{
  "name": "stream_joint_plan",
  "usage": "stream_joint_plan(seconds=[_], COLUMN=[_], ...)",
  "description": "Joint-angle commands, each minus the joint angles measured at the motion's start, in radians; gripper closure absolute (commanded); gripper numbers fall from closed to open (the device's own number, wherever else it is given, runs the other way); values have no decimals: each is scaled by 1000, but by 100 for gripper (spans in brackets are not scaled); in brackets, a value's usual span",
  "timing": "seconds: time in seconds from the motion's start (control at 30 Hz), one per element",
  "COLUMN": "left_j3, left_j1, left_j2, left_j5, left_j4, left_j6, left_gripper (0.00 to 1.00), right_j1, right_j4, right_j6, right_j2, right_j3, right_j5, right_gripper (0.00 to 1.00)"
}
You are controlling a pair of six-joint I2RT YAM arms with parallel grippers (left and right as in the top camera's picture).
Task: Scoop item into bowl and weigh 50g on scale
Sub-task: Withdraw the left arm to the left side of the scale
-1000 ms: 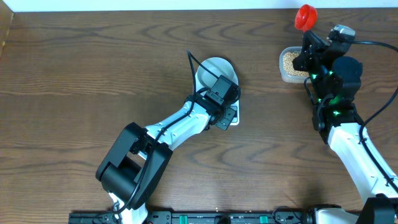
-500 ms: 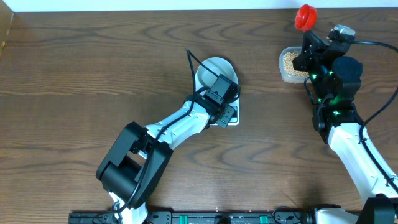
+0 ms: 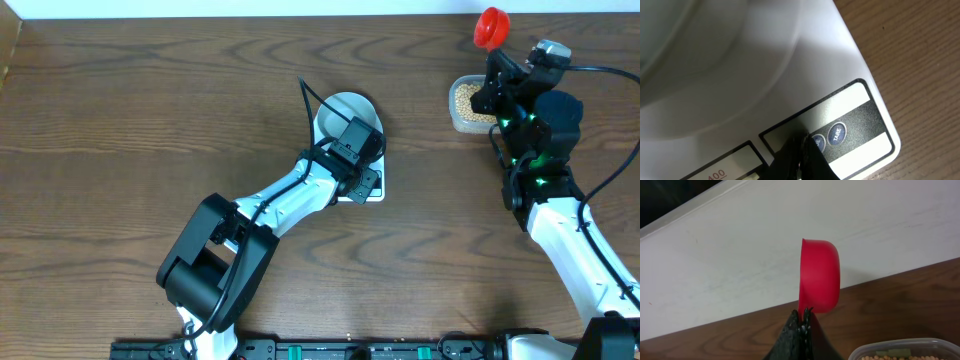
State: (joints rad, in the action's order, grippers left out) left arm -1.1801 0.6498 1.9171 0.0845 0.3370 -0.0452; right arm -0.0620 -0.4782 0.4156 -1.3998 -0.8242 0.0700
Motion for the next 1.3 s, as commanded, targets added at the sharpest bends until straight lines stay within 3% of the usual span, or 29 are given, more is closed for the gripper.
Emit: stream_joint_plan(seconds=[0.0, 0.4, 0.83, 0.87, 0.9, 1.1, 1.2, 1.27], left_j3=[14, 11, -31, -31, -31, -30, -30, -30], left_j1=[-1, -1, -61, -74, -109, -253, -276, -283], left_j2=[66, 48, -316, -349, -420, -621, -654, -661], left_j5=[40, 24, -17, -17, -17, -17, -18, -18], left_j4=[13, 29, 145, 154, 159, 167, 203, 227], left_j6=[-15, -27, -27, -27, -32, -65, -64, -64], left_gripper=[93, 93, 91, 85, 69, 43, 2, 2], right_j1=[2, 2, 2, 2, 2, 2, 2, 2], right_j4=[0, 0, -2, -2, -2, -19, -56, -76], right_j6=[-13, -13, -13, -13, -13, -13, -13, -13], right_j2=[1, 1, 1, 1, 1, 0, -9, -17], right_j3=[-29, -29, -29, -29, -29, -29, -29, -29], right_j5=[-15, -10, -11, -11, -11, -13, -15, -15], right_gripper=[99, 99, 99, 99, 99, 99, 99, 99])
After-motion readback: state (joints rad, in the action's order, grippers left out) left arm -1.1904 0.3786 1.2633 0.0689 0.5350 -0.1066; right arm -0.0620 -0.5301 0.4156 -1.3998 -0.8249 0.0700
